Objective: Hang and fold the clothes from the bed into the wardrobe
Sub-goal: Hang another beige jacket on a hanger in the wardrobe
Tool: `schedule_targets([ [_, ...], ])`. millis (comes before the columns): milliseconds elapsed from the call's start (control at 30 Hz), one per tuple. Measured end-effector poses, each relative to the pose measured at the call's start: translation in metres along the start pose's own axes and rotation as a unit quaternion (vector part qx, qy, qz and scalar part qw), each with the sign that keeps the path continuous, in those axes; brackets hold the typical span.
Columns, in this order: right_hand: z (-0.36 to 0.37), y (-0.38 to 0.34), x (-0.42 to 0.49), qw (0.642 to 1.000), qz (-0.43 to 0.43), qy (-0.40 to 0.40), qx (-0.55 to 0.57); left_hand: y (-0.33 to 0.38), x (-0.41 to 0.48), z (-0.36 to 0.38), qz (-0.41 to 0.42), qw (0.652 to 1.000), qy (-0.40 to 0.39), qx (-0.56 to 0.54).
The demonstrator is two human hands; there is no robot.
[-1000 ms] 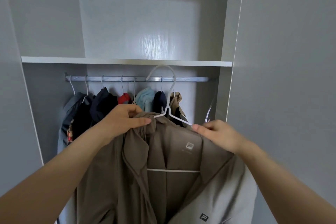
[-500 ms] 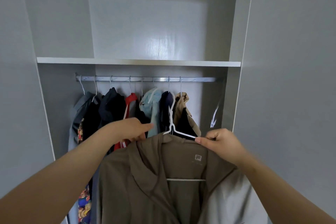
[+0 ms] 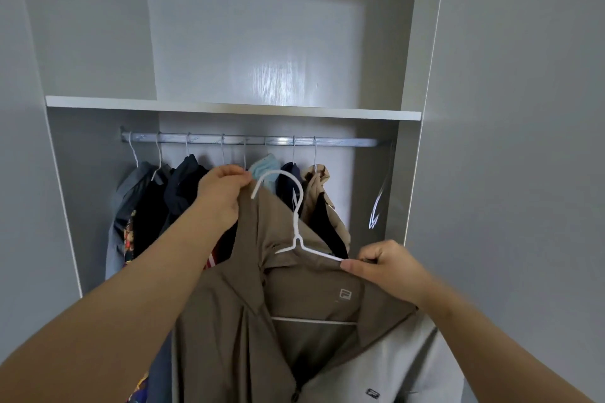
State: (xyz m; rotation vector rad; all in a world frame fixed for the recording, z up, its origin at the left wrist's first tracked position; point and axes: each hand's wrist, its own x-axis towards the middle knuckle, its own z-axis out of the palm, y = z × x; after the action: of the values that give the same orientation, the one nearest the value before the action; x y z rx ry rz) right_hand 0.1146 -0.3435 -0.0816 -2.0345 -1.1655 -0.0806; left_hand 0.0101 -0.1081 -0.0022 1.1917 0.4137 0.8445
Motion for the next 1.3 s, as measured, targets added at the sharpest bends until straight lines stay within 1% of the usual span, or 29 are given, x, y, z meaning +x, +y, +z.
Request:
schedule_targets([
  [33, 0.0, -0.001, -0.001, 1.0, 0.001, 0.004, 0.007, -0.003, -0.001, 0.002, 0.006, 1.0, -0.019, 0.019],
  [67, 0.0, -0.002, -0.001, 1.0, 0.005, 0.012, 0.015, -0.009, 0.0, 0.0, 0.016, 0.993, -0.041, 0.112],
  [100, -0.002, -0.002, -0.001, 0.999, 0.013, 0.023, 0.023, -0.018, 0.001, -0.003, 0.031, 0.96, -0.069, 0.268],
  [133, -0.003, -0.002, 0.0, 0.999, 0.024, 0.038, 0.028, -0.026, 0.001, -0.008, 0.043, 0.9, -0.102, 0.423],
  [167, -0.005, -0.002, 0.0, 0.997, 0.037, 0.053, 0.029, -0.031, 0.002, -0.013, 0.041, 0.831, -0.141, 0.536],
  [200, -0.007, 0.0, 0.001, 0.996, 0.051, 0.068, 0.031, -0.033, 0.002, -0.018, 0.017, 0.789, -0.186, 0.586],
  [233, -0.009, 0.002, 0.001, 0.994, 0.063, 0.082, 0.036, -0.034, -0.002, -0.022, -0.024, 0.782, -0.233, 0.577],
  [267, -0.011, 0.004, 0.001, 0.992, 0.073, 0.093, 0.044, -0.034, -0.005, -0.023, -0.052, 0.794, -0.269, 0.543],
  [300, -0.012, 0.007, 0.001, 0.99, 0.079, 0.102, 0.049, -0.034, -0.01, -0.023, -0.04, 0.801, -0.298, 0.518],
  [333, -0.011, 0.009, 0.001, 0.989, 0.085, 0.109, 0.057, -0.035, -0.012, -0.024, 0.0, 0.805, -0.314, 0.503],
  [400, -0.01, 0.009, 0.001, 0.985, 0.09, 0.123, 0.077, -0.037, -0.015, -0.021, 0.085, 0.816, -0.308, 0.481],
  [433, -0.01, 0.008, 0.002, 0.984, 0.086, 0.124, 0.09, -0.037, -0.016, -0.019, 0.112, 0.826, -0.296, 0.466],
  [533, -0.012, 0.0, 0.007, 0.99, 0.061, 0.079, 0.104, -0.038, -0.017, -0.014, 0.167, 0.851, -0.251, 0.43],
  [567, -0.014, -0.002, 0.008, 0.992, 0.068, 0.067, 0.08, -0.037, -0.017, -0.013, 0.183, 0.854, -0.235, 0.426],
  [600, -0.017, -0.001, 0.008, 0.993, 0.097, 0.067, 0.028, -0.037, -0.017, -0.012, 0.194, 0.86, -0.218, 0.419],
  [633, -0.02, 0.0, 0.008, 0.986, 0.138, 0.079, -0.056, -0.036, -0.017, -0.011, 0.204, 0.867, -0.203, 0.407],
  [667, -0.024, 0.001, 0.006, 0.97, 0.176, 0.094, -0.14, -0.034, -0.018, -0.011, 0.214, 0.874, -0.192, 0.392],
  [700, -0.027, 0.003, 0.004, 0.956, 0.201, 0.11, -0.186, -0.033, -0.018, -0.01, 0.223, 0.878, -0.19, 0.378],
  [733, -0.029, 0.003, 0.003, 0.949, 0.215, 0.126, -0.192, -0.032, -0.02, -0.008, 0.231, 0.877, -0.2, 0.371],
  [800, -0.029, -0.004, 0.004, 0.949, 0.231, 0.141, -0.164, -0.032, -0.025, -0.004, 0.243, 0.858, -0.24, 0.384],
  [867, -0.022, -0.01, 0.005, 0.948, 0.233, 0.141, -0.165, -0.034, -0.029, 0.0, 0.245, 0.838, -0.267, 0.408],
  [967, -0.015, -0.018, 0.006, 0.95, 0.218, 0.146, -0.167, -0.037, -0.035, 0.006, 0.248, 0.832, -0.28, 0.411],
  [1100, -0.012, -0.022, 0.008, 0.959, 0.189, 0.155, -0.14, -0.042, -0.038, 0.009, 0.26, 0.804, -0.306, 0.439],
  [1167, -0.017, -0.018, 0.006, 0.958, 0.197, 0.168, -0.12, -0.039, -0.037, 0.003, 0.261, 0.787, -0.31, 0.464],
  [1233, -0.023, -0.012, 0.002, 0.953, 0.222, 0.18, -0.104, -0.034, -0.032, -0.007, 0.259, 0.764, -0.31, 0.504],
  [1300, -0.026, -0.006, 0.0, 0.947, 0.241, 0.193, -0.092, -0.03, -0.028, -0.017, 0.243, 0.748, -0.308, 0.535],
])
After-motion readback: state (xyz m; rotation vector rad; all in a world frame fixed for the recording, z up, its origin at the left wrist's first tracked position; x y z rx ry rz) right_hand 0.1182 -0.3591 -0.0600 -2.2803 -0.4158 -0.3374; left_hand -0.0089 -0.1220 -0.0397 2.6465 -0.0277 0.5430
